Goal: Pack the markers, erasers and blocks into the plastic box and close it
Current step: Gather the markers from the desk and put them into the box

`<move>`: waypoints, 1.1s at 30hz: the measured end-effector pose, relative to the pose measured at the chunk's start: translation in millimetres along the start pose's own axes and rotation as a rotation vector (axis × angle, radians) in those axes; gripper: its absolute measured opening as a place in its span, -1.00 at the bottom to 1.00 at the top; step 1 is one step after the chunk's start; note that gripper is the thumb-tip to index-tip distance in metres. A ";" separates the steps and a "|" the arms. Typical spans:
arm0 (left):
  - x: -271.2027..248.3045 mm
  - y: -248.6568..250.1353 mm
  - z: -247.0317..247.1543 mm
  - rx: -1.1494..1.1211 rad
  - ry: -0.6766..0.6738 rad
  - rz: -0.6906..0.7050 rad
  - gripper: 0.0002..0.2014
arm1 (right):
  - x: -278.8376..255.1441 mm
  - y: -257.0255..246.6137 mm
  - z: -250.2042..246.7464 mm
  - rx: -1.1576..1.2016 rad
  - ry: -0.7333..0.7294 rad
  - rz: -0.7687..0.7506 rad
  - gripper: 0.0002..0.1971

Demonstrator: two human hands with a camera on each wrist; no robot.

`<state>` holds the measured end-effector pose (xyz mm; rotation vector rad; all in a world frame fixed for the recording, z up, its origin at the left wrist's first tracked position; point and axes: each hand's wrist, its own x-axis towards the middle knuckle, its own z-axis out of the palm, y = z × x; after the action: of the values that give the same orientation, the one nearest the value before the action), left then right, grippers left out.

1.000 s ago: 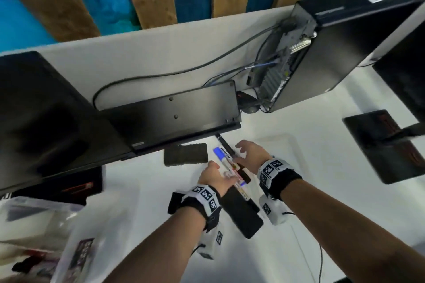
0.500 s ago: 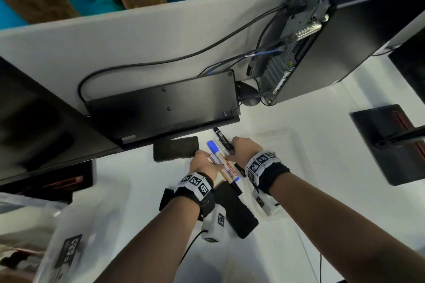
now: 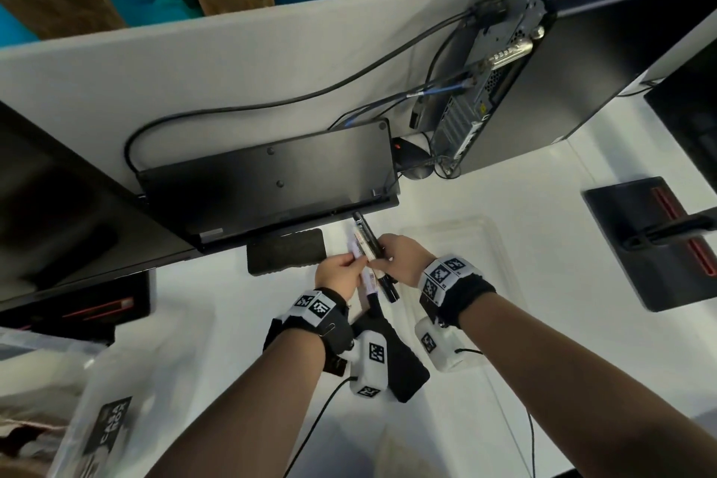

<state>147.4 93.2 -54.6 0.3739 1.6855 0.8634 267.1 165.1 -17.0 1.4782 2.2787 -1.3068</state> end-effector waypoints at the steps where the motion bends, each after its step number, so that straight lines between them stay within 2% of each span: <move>1: -2.5 3.2 -3.9 -0.025 -0.023 -0.018 -0.88 | -1.2 -1.5 -0.5 0.008 -0.003 -0.012 -0.80; 3: -16.2 16.8 -13.2 -0.058 -0.053 -0.035 -0.79 | -4.2 -7.5 -0.7 0.022 -0.012 -0.044 -0.80; 8: -51.5 41.3 -58.1 -0.142 -0.049 0.015 -0.91 | -7.8 -48.3 2.2 0.061 -0.005 -0.192 -0.80; 11: -84.3 47.9 -106.7 -0.168 -0.017 0.089 -0.76 | -14.8 -93.8 9.2 0.078 -0.048 -0.316 -0.81; 13: -114.4 48.0 -140.5 -0.211 0.039 0.164 -0.69 | -22.5 -128.4 20.0 0.145 -0.104 -0.392 -0.91; 15: -147.4 43.3 -174.1 -0.214 0.109 0.247 -0.64 | -31.9 -165.9 35.1 0.193 -0.142 -0.467 -0.78; 17: -177.3 33.4 -208.7 -0.208 0.197 0.323 -0.43 | -41.1 -201.8 52.6 0.187 -0.155 -0.536 -0.66; 19: -205.9 22.1 -244.3 -0.186 0.314 0.359 -0.14 | -49.8 -235.1 71.9 0.165 -0.181 -0.576 -0.68; 21: -231.3 9.2 -279.0 -0.092 0.456 0.362 -0.04 | -55.5 -265.1 93.9 0.147 -0.212 -0.610 -0.73; 23: -250.7 -5.1 -309.6 -0.042 0.568 0.351 -0.06 | -60.0 -289.6 117.2 0.107 -0.223 -0.646 -0.73; 27: -271.9 -25.0 -354.1 -0.121 0.630 0.360 -0.18 | -69.9 -329.3 158.5 0.088 -0.285 -0.692 -0.81; 30: -274.5 -31.8 -375.1 -0.051 0.703 0.348 -0.31 | -73.3 -350.0 180.5 -0.008 -0.283 -0.700 -0.74; 33: -267.1 -38.5 -386.7 0.017 0.727 0.300 -0.37 | -71.9 -361.3 195.7 -0.099 -0.292 -0.660 -0.76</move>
<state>-126.2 -239.9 136.6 0.3506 2.3404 1.3114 -46.8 -76.9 112.8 0.4534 2.6624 -1.3944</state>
